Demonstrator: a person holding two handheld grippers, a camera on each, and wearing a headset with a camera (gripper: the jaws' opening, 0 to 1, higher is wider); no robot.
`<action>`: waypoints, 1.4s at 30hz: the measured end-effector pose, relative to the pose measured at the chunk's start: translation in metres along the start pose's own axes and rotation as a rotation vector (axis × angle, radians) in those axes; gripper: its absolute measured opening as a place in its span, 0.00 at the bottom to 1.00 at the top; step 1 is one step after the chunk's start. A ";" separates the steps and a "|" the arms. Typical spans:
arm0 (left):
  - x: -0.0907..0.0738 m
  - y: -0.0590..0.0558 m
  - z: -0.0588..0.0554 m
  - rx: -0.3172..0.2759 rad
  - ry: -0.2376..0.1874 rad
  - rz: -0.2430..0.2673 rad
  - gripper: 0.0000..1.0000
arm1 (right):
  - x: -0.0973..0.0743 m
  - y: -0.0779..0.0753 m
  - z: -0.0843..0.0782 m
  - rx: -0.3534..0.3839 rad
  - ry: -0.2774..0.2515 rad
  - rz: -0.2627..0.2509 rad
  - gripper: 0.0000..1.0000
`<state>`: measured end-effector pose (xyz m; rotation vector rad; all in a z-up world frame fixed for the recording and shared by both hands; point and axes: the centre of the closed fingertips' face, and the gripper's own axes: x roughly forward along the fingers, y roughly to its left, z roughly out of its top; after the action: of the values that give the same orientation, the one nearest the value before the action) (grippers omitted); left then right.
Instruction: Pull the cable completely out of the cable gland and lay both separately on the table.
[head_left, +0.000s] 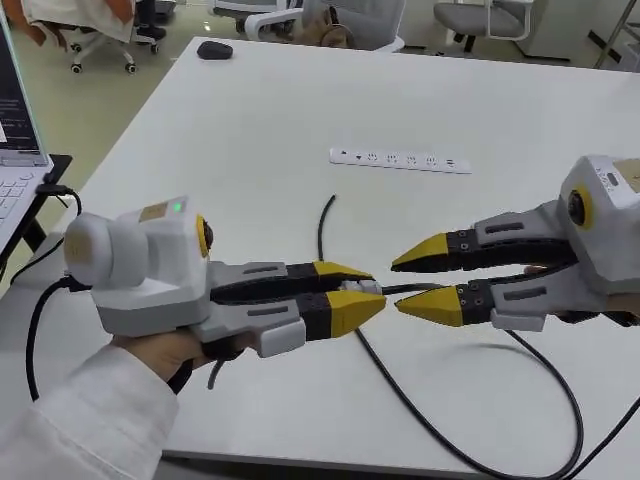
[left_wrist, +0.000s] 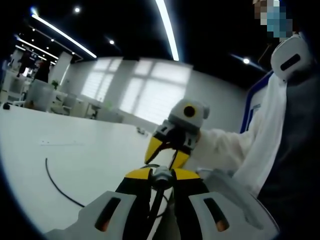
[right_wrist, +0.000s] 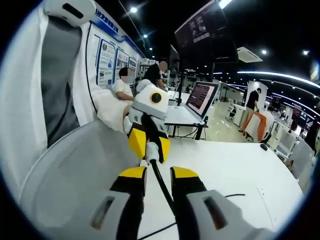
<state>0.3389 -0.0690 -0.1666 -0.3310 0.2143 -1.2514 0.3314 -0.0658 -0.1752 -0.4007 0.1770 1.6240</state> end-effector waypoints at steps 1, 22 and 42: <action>0.000 0.000 0.000 0.000 0.000 -0.002 0.17 | 0.002 0.001 -0.001 -0.003 0.005 0.006 0.18; 0.000 0.002 -0.001 -0.008 0.003 -0.003 0.17 | 0.004 0.001 -0.005 -0.010 0.013 0.014 0.07; -0.001 0.003 0.002 -0.007 -0.010 0.009 0.17 | -0.022 -0.005 -0.022 0.045 0.019 -0.051 0.06</action>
<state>0.3415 -0.0666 -0.1660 -0.3417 0.2116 -1.2406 0.3404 -0.0931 -0.1873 -0.3830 0.2159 1.5637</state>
